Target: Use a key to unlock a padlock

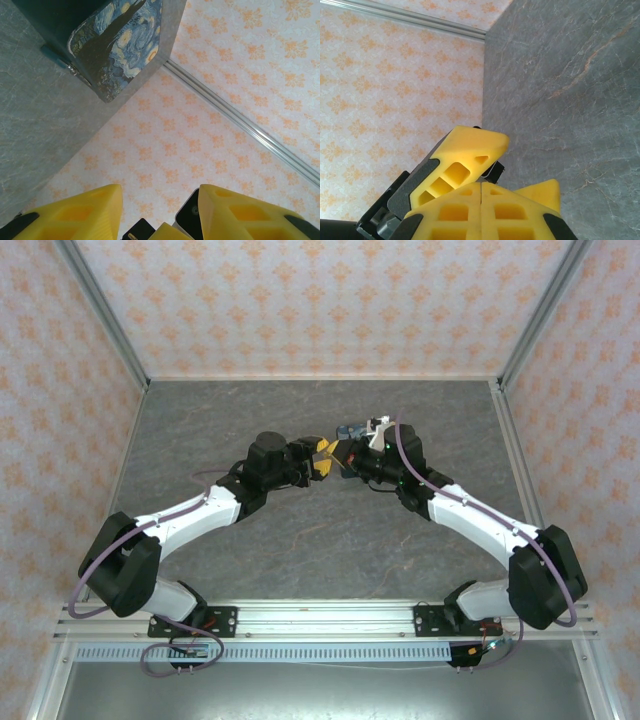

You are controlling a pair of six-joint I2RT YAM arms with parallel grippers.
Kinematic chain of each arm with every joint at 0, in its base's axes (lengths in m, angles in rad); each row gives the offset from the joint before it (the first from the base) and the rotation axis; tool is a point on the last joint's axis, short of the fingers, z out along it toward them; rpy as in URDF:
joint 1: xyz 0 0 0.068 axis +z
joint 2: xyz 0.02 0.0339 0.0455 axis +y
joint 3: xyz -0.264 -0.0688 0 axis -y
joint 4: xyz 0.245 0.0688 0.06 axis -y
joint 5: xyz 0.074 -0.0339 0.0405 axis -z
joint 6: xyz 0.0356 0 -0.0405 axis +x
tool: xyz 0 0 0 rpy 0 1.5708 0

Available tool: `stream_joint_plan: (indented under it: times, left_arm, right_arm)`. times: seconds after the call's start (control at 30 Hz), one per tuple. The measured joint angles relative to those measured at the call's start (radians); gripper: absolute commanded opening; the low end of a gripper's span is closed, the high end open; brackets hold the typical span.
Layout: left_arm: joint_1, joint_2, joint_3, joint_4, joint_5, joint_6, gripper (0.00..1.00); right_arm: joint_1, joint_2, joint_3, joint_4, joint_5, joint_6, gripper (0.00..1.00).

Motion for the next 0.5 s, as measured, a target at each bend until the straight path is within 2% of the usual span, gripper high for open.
stream_joint_plan:
  times: [0.33,0.5]
  left_arm:
    - [0.0,0.0,0.0,0.0,-0.001,0.0,0.16]
    - [0.0,0.0,0.0,0.0,-0.001,0.0,0.1]
  right_arm:
    - [0.0,-0.009,-0.015,-0.002,-0.003,-0.003,0.0]
    - [0.0,-0.022,-0.025,-0.009,0.0,-0.003,0.0]
